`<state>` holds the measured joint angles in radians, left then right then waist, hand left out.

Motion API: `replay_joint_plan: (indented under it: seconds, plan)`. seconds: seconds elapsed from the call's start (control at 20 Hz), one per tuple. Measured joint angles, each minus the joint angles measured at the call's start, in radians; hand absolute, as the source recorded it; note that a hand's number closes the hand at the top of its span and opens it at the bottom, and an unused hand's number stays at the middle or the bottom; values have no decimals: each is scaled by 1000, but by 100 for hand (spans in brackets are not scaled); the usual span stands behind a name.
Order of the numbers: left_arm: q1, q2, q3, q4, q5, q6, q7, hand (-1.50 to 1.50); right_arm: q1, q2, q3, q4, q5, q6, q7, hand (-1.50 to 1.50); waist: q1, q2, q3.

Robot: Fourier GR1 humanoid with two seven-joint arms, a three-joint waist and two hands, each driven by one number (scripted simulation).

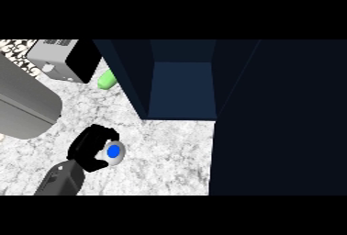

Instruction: Pick up the bottled water, place it into the cabinet and close the cabinet

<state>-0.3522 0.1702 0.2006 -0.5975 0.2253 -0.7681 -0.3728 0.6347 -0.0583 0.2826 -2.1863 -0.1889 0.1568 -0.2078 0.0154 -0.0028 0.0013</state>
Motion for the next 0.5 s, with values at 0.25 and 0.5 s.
replay_joint_plan:
  seconds: [0.25, 0.5]
  plan:
    - [61, -19, 109, -19, 68, 149, -117, 150, -4, 3, 9, 31, 8, 4, -16, -150, -9, -1, 2]
    - [92, -43, 142, -51, 127, 188, -142, 150, 3, -25, -12, 22, -23, 24, -11, -150, -17, -2, 2]
